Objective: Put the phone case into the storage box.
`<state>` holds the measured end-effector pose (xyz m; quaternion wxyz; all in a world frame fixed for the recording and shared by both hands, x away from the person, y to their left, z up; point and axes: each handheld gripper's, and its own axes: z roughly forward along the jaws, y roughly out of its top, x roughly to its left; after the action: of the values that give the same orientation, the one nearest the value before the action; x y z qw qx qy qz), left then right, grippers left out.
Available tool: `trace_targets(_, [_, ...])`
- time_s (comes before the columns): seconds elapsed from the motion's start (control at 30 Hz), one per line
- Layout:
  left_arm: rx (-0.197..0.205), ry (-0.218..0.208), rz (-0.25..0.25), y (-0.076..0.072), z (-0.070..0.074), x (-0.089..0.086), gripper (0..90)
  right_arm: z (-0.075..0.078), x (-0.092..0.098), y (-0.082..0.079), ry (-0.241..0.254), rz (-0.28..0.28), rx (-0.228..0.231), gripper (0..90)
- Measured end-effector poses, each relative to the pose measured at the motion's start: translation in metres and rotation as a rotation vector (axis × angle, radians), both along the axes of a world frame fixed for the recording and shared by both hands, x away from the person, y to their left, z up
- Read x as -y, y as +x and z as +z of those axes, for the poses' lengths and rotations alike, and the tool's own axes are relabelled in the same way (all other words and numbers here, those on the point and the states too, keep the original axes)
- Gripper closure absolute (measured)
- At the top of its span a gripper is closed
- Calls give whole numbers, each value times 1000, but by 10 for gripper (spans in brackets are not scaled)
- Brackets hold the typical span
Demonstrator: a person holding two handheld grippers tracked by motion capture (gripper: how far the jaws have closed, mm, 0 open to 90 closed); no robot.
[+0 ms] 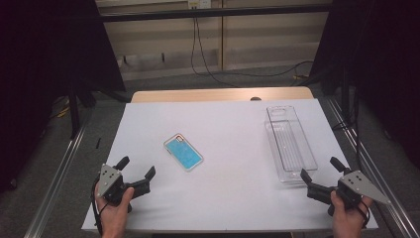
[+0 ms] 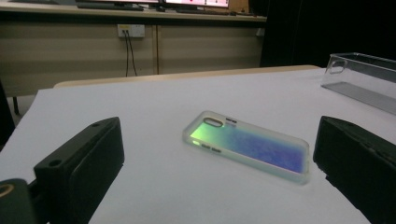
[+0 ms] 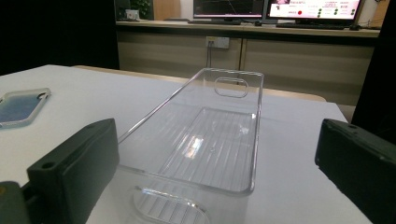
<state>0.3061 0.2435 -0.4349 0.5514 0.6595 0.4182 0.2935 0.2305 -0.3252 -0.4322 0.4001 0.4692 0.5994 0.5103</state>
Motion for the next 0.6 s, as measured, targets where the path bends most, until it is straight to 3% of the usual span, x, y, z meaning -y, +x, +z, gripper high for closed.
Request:
trace_targets(0.37, [14, -14, -30, -5, 3, 7, 18, 0, -2, 1, -6, 12, -4, 0])
trace_targets(0.4, [20, 0, -32, -5, 4, 8, 18, 0, -2, 1, -4, 10, -4, 0])
trace_targets(0.6, [11, -14, -62, -2, 5, 14, 20, -2, -2, 1, -3, 15, -11, 0])
